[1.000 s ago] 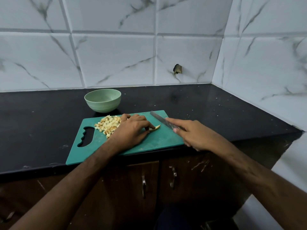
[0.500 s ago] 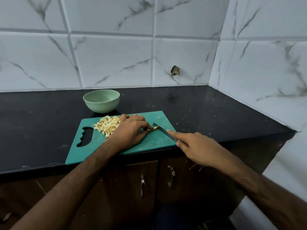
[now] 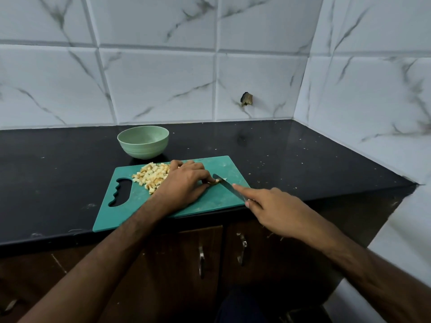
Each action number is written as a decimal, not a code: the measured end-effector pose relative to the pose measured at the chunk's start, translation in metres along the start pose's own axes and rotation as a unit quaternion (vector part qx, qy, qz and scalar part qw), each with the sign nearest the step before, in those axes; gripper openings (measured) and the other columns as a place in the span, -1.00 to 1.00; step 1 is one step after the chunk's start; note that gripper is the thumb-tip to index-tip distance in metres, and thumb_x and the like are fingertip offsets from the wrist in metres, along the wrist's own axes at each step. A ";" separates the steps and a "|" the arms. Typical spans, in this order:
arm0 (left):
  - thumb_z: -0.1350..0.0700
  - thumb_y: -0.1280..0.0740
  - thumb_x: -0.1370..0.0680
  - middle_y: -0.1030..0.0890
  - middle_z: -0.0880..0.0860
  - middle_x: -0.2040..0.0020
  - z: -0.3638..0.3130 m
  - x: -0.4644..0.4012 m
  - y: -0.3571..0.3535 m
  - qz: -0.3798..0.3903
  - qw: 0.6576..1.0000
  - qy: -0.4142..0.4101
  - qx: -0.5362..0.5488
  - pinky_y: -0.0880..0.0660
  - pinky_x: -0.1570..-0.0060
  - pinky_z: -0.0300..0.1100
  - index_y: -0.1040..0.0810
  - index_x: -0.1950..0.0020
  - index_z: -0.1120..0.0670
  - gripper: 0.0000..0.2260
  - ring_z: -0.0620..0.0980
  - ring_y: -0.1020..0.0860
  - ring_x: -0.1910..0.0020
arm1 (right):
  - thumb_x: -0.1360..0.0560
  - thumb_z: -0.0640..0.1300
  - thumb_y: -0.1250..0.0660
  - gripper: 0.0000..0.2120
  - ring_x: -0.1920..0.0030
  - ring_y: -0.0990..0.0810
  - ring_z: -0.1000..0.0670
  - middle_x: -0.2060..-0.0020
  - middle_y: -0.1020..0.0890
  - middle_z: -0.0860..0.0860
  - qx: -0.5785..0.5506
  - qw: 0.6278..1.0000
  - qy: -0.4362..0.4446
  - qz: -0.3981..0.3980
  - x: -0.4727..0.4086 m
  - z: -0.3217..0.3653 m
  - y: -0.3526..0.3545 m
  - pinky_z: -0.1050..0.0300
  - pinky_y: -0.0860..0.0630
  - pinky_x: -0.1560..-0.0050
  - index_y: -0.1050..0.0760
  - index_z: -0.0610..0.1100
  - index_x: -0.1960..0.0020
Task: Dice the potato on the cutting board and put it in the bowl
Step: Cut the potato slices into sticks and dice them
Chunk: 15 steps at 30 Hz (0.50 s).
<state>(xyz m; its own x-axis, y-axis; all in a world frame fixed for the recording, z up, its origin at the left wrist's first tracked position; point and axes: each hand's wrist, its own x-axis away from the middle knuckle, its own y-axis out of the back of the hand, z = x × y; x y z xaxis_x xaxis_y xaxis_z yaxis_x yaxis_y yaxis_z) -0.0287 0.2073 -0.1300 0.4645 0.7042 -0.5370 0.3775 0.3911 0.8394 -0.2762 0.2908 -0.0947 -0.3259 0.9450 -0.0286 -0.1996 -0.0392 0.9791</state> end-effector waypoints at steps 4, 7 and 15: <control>-0.07 -0.34 -0.60 -0.58 -0.17 0.03 -0.002 0.000 0.001 0.004 1.000 -0.001 0.003 -0.21 -0.13 -0.06 -0.66 -0.09 -0.11 -0.86 -0.14 -0.48 -0.05 | -0.73 0.05 -0.06 -0.53 0.33 -0.47 0.12 -0.02 -0.64 0.08 -0.002 1.000 -0.001 0.025 0.004 -0.005 0.017 0.11 -0.50 0.22 -0.09 0.38 -0.58; -0.04 -0.37 -0.59 -0.60 -0.17 0.05 -0.003 0.001 0.003 -0.003 1.000 -0.005 0.004 -0.24 -0.12 -0.04 -0.66 -0.04 -0.11 -0.91 -0.14 -0.50 -0.03 | -0.73 0.06 -0.06 -0.54 0.33 -0.34 0.16 -0.02 -0.57 0.12 -0.004 1.000 -0.007 0.010 0.007 -0.003 0.030 0.04 -0.47 0.11 -0.09 0.41 -0.56; -0.02 -0.39 -0.57 -0.60 -0.17 0.06 -0.004 0.001 0.003 -0.009 1.000 -0.001 -0.009 -0.22 -0.11 -0.05 -0.65 0.02 -0.09 -0.94 -0.13 -0.49 -0.01 | -0.73 0.05 -0.04 -0.53 0.34 -0.50 0.09 0.25 -0.54 0.11 0.006 1.000 0.001 0.002 0.006 0.010 0.008 0.16 -0.40 0.32 -0.05 0.39 -0.57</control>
<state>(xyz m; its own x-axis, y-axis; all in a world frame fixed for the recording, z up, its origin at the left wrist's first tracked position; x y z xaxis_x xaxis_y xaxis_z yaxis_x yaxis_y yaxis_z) -0.0301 0.2116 -0.1273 0.4593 0.6956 -0.5524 0.3722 0.4140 0.8307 -0.2702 0.2990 -0.0854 -0.3286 0.9441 -0.0245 -0.1877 -0.0399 0.9814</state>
